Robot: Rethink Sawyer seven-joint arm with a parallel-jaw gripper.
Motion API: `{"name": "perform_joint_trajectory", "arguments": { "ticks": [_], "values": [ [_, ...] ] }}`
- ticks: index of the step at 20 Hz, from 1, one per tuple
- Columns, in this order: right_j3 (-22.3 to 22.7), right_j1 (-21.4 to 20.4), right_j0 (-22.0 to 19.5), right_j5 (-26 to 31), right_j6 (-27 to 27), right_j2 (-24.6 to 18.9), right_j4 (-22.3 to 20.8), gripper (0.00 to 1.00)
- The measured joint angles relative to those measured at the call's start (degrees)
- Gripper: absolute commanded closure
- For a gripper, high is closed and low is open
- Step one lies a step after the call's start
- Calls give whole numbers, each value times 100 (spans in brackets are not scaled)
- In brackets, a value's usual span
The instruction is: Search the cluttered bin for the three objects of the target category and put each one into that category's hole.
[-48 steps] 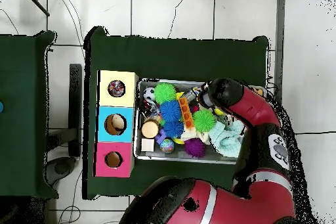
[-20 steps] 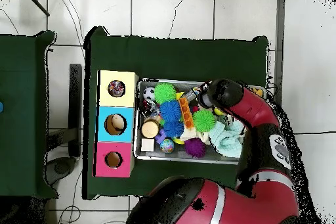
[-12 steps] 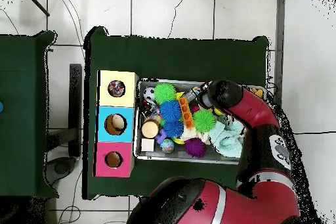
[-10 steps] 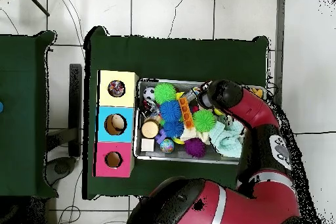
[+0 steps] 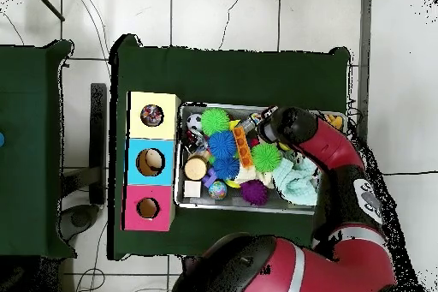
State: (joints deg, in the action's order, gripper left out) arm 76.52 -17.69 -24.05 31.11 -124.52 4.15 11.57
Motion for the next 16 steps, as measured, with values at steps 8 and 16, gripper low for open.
{"name": "perform_joint_trajectory", "arguments": {
  "ticks": [8,16],
  "values": [
    [287,160,-188,-423,-1,-465,-11,0],
    [354,263,-195,-692,0,-516,-48,0]
  ]
}}
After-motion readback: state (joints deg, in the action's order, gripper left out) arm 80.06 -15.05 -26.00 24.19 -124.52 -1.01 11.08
